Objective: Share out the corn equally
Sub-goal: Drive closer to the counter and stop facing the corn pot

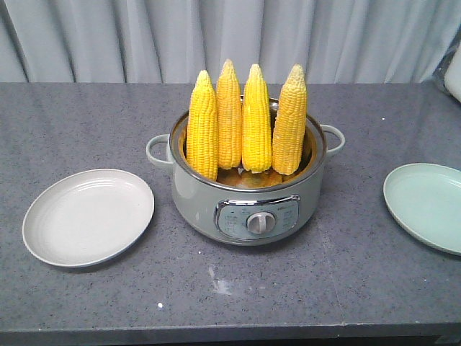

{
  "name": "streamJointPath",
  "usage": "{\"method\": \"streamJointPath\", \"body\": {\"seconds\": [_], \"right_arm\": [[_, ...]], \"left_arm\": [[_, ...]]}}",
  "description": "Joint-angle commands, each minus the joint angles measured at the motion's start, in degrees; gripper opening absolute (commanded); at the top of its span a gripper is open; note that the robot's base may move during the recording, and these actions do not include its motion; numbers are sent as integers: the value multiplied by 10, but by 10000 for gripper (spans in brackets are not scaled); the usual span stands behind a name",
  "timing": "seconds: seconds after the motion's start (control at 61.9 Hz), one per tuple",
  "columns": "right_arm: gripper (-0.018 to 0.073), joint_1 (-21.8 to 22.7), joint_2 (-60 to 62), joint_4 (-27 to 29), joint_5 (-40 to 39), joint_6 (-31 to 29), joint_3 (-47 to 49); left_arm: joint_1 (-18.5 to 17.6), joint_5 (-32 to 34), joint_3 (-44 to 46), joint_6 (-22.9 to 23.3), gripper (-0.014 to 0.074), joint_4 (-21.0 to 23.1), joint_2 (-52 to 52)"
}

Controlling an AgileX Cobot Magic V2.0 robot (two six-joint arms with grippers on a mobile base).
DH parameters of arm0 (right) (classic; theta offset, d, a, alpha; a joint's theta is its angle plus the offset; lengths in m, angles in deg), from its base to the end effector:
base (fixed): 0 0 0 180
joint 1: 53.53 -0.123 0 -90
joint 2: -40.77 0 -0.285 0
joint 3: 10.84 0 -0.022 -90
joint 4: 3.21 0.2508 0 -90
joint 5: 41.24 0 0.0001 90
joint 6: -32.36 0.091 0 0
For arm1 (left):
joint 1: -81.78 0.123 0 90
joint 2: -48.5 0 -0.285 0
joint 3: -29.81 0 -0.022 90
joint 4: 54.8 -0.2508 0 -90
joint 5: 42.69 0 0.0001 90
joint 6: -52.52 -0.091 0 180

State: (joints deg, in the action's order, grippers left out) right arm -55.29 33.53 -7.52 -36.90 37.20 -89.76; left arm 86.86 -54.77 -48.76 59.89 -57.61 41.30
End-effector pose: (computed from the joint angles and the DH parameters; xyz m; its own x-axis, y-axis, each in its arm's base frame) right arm 0.0570 0.0012 0.1968 -0.0087 0.0092 -0.9999 -0.0249 0.9996 0.0094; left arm 0.0556 0.0059 0.1867 -0.1274 -0.0922 -0.9876 -0.1093 0.9909 -0.0784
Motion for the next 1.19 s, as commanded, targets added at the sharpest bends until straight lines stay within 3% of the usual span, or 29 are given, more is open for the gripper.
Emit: {"method": "streamJointPath", "body": {"seconds": [0.0, 0.953, 1.033, 1.179], "right_arm": [[-6, 5, 2, -6, -43, -4, -6], [-6, 5, 2, -6, -52, -4, -5], [-6, 3, 2, 17, -58, 14, -5], [-6, 3, 2, 84, -77, 55, -5]], "left_arm": [[-1, 40, -7, 4, -6, 1, 9], [-1, 53, -7, 4, -6, 1, 9], [-1, 74, -7, 24, -6, 11, 9], [-1, 117, -7, 103, -6, 50, 9]]}}
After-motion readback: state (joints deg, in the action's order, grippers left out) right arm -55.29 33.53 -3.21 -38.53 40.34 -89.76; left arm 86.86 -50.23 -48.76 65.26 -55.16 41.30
